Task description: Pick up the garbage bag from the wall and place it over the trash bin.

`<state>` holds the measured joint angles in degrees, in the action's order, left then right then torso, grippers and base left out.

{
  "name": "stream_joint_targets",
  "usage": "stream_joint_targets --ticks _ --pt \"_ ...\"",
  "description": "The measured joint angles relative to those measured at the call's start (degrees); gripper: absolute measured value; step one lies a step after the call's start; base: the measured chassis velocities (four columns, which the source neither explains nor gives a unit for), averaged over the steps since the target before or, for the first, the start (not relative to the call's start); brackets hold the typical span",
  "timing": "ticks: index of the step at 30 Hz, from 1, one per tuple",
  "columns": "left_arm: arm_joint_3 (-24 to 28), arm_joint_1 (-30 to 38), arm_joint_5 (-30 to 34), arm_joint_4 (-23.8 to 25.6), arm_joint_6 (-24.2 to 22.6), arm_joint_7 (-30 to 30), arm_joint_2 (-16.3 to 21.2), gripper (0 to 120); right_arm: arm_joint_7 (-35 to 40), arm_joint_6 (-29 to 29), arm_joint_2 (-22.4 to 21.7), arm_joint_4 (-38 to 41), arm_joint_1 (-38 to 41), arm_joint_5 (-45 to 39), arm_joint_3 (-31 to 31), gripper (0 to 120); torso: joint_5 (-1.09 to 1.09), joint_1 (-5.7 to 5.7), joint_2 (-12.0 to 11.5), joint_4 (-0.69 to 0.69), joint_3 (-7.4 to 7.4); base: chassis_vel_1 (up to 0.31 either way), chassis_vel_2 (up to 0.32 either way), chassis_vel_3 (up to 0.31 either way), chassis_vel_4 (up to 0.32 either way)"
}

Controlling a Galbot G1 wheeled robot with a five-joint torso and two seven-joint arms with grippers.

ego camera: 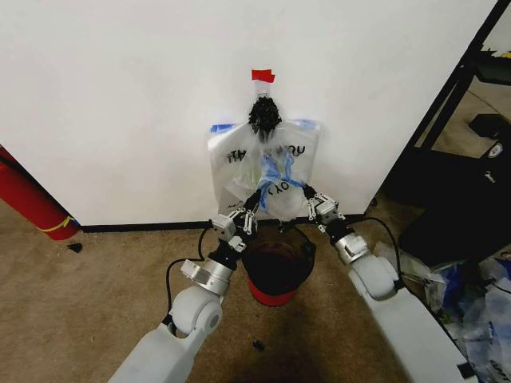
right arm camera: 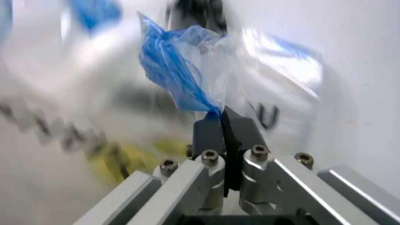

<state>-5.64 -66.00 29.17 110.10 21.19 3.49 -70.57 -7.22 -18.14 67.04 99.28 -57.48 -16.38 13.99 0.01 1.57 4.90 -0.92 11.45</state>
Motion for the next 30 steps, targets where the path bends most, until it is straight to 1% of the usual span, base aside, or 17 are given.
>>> stream_joint_targets --ticks 2,3,5,7,9,12,13,17,19,20,22,26,30 --pt "-0.83 -1.39 -0.06 0.92 0.31 -0.12 -0.66 0 -0.42 -0.32 0.88 1.73 -1.02 -4.23 0.45 0 -0.02 0.0 0.0 0.0 0.0 0.0 0.0 0.0 0.0" --pt "-1.47 -2.77 -0.06 1.74 0.5 -0.2 -1.27 0 -0.54 -0.36 1.61 3.05 -1.99 -6.66 0.88 0 -0.02 0.0 0.0 -0.03 0.0 0.0 0.0 0.0 0.0" --pt "-1.99 -3.57 -0.06 2.3 0.58 -0.25 -1.68 0 -0.55 -0.33 2.0 3.62 -2.47 -7.57 1.05 0 -0.03 0.0 0.0 -0.04 0.0 0.0 0.0 0.0 0.0" --pt "-4.06 -6.1 0.13 3.94 0.87 -0.72 -2.86 0 -0.77 -0.27 3.01 4.76 -3.96 -8.5 1.5 0 0.0 0.0 0.0 -0.03 -0.01 0.0 0.0 0.0 0.0" --pt "-5.71 -7.83 0.33 4.86 1.15 -0.92 -3.63 0 -1.23 -0.29 3.59 5.66 -5.71 -8.27 2.12 0 -0.02 0.0 0.0 -0.02 0.0 0.0 0.0 0.0 0.0" --pt "-8.13 -10.14 0.37 5.43 2.08 -1.14 -4.57 0 -1.08 -0.15 4.21 7.73 -8.86 -6.78 3.3 0 -0.01 0.0 0.0 -0.03 0.0 0.0 0.0 0.0 0.0" --pt "-8.13 -10.14 0.37 5.43 2.08 -1.14 -4.57 0 -1.08 -0.15 4.21 7.73 -8.86 -6.78 3.3 0 -0.01 0.0 0.0 -0.03 0.0 0.0 0.0 0.0 0.0" --pt "-9.44 -12.43 -0.41 5.42 3.21 -1.91 -4.96 0 0.01 0.32 5.14 11.21 -14.7 -0.53 7.29 0 -0.02 0.0 0.01 -0.02 0.0 0.0 0.0 0.0 0.0" --pt "-9.58 -13.11 -0.89 5.2 3.51 -2.23 -4.93 0 0.02 0.28 5.25 13.03 -17.84 2.09 9.12 0 -0.01 0.0 0.01 -0.05 0.0 0.0 0.0 0.0 0.0" --pt "-9.58 -13.11 -0.89 5.2 3.51 -2.23 -4.93 0 0.02 0.28 5.25 13.03 -17.84 2.09 9.12 0 -0.01 0.0 0.01 -0.05 0.0 0.0 0.0 0.0 0.0" --pt "-9.6 -13.63 -1.32 4.79 3.71 -2.58 -4.82 0 0.01 0.03 5.26 14.94 -20.94 4.04 10.52 0 -0.01 0.0 0.01 -0.04 0.0 0.0 0.0 0.0 0.0" --pt "-9.19 -14.2 -2.24 3.27 4.34 -2.96 -4.86 0 -1.11 -2.19 5.99 18.14 -26.18 7.1 13.14 0 -0.01 0.0 0.01 -0.04 0.0 0.0 0.0 0.0 0.0" --pt "-8.93 -14.56 -2.83 2.46 5.04 -3.01 -4.94 0 -1.74 -4.23 6.41 19.06 -28.4 8.14 14.05 0 -0.01 0.0 0.01 -0.03 0.0 0.0 0.0 0.0 0.0"
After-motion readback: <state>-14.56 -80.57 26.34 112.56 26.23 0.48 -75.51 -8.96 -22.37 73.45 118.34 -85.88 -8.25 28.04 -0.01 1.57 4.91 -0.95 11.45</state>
